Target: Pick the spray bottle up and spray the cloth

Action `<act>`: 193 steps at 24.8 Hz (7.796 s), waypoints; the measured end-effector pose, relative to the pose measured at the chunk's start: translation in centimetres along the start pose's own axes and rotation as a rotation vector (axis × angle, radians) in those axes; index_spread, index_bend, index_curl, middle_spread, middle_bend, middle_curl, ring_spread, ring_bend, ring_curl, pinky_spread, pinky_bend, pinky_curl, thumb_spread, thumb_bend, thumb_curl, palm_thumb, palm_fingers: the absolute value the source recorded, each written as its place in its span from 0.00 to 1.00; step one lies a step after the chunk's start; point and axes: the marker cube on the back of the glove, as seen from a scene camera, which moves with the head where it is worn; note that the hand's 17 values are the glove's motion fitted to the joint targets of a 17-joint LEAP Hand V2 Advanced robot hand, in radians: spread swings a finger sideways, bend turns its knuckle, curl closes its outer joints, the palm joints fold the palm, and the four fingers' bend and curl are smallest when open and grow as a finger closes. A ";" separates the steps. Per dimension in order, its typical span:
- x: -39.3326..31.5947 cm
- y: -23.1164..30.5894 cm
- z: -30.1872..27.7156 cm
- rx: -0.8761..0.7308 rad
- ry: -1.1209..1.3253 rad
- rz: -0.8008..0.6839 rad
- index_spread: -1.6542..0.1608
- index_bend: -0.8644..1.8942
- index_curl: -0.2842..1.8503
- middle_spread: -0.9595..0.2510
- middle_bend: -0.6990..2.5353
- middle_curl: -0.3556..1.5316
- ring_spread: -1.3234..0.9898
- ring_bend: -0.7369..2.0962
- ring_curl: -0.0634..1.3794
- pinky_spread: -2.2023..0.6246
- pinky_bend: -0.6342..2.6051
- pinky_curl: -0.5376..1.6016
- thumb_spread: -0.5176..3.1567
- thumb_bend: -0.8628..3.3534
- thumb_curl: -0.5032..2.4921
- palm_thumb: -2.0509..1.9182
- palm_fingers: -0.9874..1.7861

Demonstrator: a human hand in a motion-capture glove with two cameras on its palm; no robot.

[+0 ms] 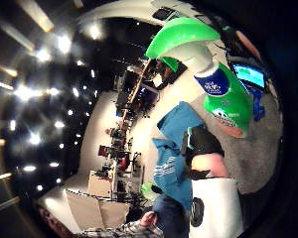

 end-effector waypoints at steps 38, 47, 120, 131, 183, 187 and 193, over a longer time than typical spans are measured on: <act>1.5 -9.7 5.8 0.215 -0.775 0.033 0.75 0.35 0.26 0.72 0.31 0.40 0.52 0.43 0.29 0.79 0.32 0.38 0.37 0.20 0.35 0.75 0.71; 1.0 -10.9 6.3 0.134 -0.794 0.051 0.75 0.36 0.26 0.69 0.34 0.43 0.50 0.42 0.31 0.76 0.34 0.40 0.31 0.20 0.38 0.78 0.78; -18.4 -7.0 5.0 -0.209 -0.129 -0.290 0.76 0.43 0.38 0.67 0.37 0.46 0.47 0.43 0.37 0.72 0.30 0.42 0.19 0.20 0.43 0.77 0.82; -24.8 -6.5 10.2 -0.324 0.068 -0.408 0.76 0.43 0.39 0.67 0.37 0.45 0.47 0.43 0.37 0.72 0.30 0.42 0.19 0.20 0.43 0.77 0.83; -29.0 1.5 20.8 -0.539 0.706 -0.723 0.76 0.43 0.39 0.68 0.38 0.45 0.47 0.43 0.37 0.72 0.30 0.42 0.18 0.20 0.43 0.77 0.83; -29.7 1.2 19.5 -0.519 0.564 -0.702 0.76 0.43 0.39 0.68 0.38 0.45 0.47 0.43 0.37 0.72 0.30 0.42 0.18 0.20 0.44 0.77 0.83; -30.9 0.2 16.9 -0.487 0.265 -0.649 0.76 0.43 0.39 0.67 0.38 0.45 0.47 0.43 0.37 0.72 0.30 0.42 0.18 0.20 0.44 0.77 0.83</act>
